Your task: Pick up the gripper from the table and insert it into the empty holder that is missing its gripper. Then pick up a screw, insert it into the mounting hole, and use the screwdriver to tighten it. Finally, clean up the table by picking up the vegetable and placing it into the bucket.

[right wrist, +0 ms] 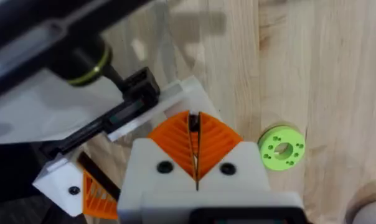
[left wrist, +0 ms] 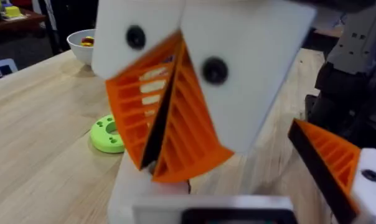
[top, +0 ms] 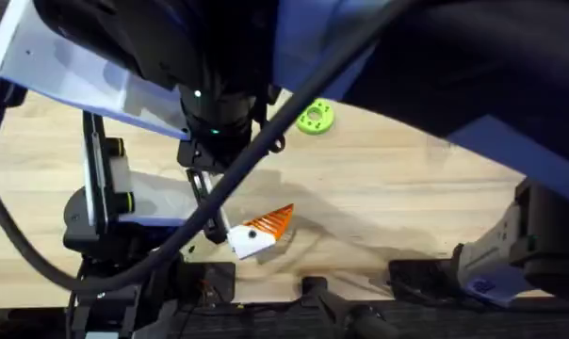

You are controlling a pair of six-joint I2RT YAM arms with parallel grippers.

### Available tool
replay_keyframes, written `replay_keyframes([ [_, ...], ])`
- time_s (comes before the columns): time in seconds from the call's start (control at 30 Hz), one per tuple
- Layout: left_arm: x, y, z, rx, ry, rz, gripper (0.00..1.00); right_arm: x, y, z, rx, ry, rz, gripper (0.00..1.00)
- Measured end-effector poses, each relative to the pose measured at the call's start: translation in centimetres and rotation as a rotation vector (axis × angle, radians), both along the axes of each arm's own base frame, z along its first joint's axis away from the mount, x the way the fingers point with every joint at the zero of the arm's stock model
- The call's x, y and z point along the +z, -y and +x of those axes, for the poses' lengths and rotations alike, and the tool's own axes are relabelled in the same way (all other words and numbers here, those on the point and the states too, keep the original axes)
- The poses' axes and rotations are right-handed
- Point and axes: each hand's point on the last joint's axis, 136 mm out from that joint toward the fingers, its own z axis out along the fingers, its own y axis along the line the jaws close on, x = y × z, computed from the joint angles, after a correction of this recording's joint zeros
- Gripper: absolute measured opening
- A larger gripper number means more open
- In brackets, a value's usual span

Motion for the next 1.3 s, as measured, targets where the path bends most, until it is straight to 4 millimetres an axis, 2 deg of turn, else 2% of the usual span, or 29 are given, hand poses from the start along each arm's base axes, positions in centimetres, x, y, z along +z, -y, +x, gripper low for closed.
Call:
replay_keyframes([
  [0.07, 0.0, 0.0, 0.0, 0.000, 0.000, 0.000, 0.986, 0.0, 0.0, 0.0, -0.001, 0.000, 0.000, 0.029],
  [0.27, 0.0, 0.0, 0.0, -0.002, 0.000, 0.000, 0.986, 0.2, 0.4, 0.8, -0.011, 0.026, -0.010, 0.895],
  [0.3, 0.0, 0.0, -0.1, -0.003, 0.000, 0.000, 0.986, 0.3, 0.5, 1.0, -0.016, 0.030, -0.012, 0.963],
  [0.63, 0.0, 0.0, -0.1, -0.003, 0.001, 0.000, 0.985, 0.9, 0.9, 1.6, -0.096, 0.022, 0.022, 0.989],
  [0.73, 0.0, 0.0, -0.1, -0.005, 0.002, 0.001, 0.985, 2.4, 1.1, 2.2, -0.153, 0.025, 0.082, 0.991],
  [0.87, 0.0, 0.0, -0.1, -0.005, 0.004, 0.001, 0.986, 4.8, 2.4, 2.6, -0.217, 0.040, 0.152, 0.991],
  [0.97, 0.0, 0.0, -0.1, -0.004, 0.004, 0.001, 0.986, 5.7, 3.7, 2.9, -0.258, 0.050, 0.194, 0.992],
  [1.03, 0.0, 0.0, -0.1, -0.005, 0.004, 0.001, 0.986, 5.8, 4.8, 3.1, -0.298, 0.050, 0.217, 0.991],
  [1.1, 0.0, 0.0, -0.1, -0.004, 0.004, 0.001, 0.985, 5.4, 6.8, 3.6, -0.362, 0.044, 0.233, 0.991],
  [1.17, 0.0, 0.0, -0.1, -0.004, 0.004, 0.001, 0.985, 5.0, 9.1, 4.0, -0.440, 0.037, 0.247, 0.991],
  [1.3, 0.0, 0.0, -0.1, -0.004, 0.004, 0.001, 0.985, 4.8, 15.2, 4.7, -0.646, 0.032, 0.283, 0.991],
])
